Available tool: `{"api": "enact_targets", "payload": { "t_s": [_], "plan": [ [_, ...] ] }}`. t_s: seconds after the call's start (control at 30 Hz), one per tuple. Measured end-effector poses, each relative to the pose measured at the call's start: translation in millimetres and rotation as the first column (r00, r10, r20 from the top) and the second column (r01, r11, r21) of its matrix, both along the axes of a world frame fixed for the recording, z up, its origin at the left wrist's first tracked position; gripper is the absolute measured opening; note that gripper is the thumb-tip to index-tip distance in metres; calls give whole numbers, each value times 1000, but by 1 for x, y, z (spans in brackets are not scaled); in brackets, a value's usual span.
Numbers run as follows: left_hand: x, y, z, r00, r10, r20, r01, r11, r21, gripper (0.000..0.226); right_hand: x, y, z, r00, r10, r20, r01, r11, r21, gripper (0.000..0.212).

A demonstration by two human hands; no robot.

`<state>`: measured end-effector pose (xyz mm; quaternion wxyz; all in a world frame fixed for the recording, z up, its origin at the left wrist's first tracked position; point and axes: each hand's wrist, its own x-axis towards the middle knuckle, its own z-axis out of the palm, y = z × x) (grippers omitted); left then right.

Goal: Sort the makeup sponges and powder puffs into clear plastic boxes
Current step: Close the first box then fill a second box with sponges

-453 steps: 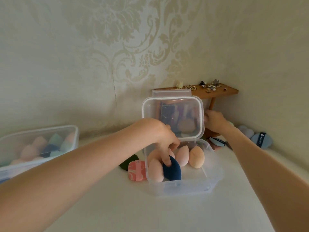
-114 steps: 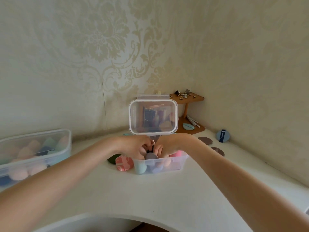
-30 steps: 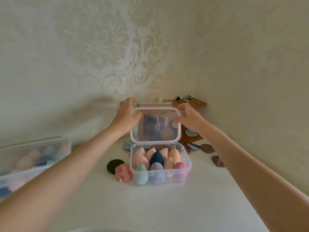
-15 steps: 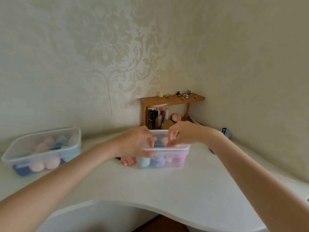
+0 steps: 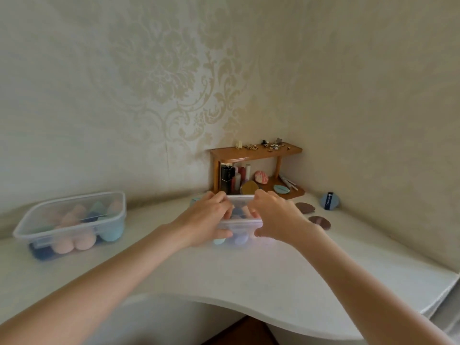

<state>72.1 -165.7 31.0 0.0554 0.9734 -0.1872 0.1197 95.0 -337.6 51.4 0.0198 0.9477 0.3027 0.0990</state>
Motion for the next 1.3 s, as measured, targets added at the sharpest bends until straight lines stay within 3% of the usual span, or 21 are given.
{"api": "enact_targets", "payload": {
  "t_s": [0.17,0.27,0.43,0.53,0.6,0.63,0.7,0.77,0.87,1.0,1.07,1.3],
  "plan": [
    [-7,22,34,982,37,185,-17,994,-109,27,-3,14,40,981,36,193,-58,993,107,30],
    [-10,45,50,970,133,206,-111,987,-119,27,2,41,45,965,79,250,-132,970,205,30],
    [-13,83,33,958,281,56,-285,956,70,29,14,89,0,974,179,138,-208,949,236,35],
    [-3,95,24,952,300,-61,-281,936,212,32,24,100,-17,969,237,62,-245,952,183,38],
    [6,98,25,943,291,-161,-247,936,251,41,34,98,-12,958,272,-95,-242,938,246,36],
    [12,96,28,939,277,-206,-229,946,228,48,44,93,-6,945,272,-184,-199,920,337,35],
    [21,91,33,948,216,-232,-202,976,83,55,63,76,8,959,211,-188,-70,822,566,30],
    [32,82,36,966,129,-225,-145,988,-54,50,94,52,13,990,-16,-140,106,735,670,25],
    [46,69,35,968,46,-246,-81,988,-133,30,140,20,-3,931,-295,-216,363,810,460,34],
    [61,62,33,959,1,-282,-50,985,-164,24,172,13,-36,894,-183,-409,353,851,389,58],
    [64,61,31,958,-4,-287,-48,984,-173,24,176,15,-44,898,-135,-419,308,873,378,56],
    [42,75,29,953,35,-302,-98,976,-196,36,170,6,-42,909,-213,-358,386,756,529,43]
  ]
}}
